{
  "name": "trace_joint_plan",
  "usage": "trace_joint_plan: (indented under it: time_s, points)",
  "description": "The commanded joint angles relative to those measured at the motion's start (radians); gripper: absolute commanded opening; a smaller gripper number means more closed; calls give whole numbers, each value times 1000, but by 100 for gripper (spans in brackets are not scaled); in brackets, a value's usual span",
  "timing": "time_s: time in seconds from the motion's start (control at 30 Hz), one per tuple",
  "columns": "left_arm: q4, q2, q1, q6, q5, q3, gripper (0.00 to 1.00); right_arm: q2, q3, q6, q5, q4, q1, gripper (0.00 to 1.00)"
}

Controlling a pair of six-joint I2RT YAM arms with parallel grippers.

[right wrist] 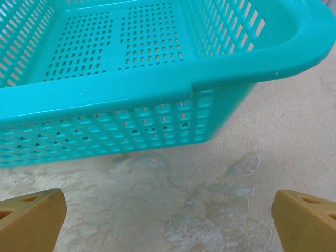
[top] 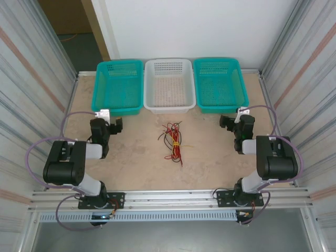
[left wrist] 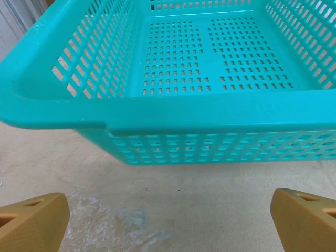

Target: Untangle the cables

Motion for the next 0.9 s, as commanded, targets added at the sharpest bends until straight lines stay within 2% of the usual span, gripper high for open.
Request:
trace_joint_plan:
  time_s: [0.0,0.87]
  points:
    - [-7,-12,5,7,16,21,99,-9,3,-20,-4,14,-1,99]
    - [-7,-12,7,6,19,19,99,-8,4,-18,-8,12,-5,99]
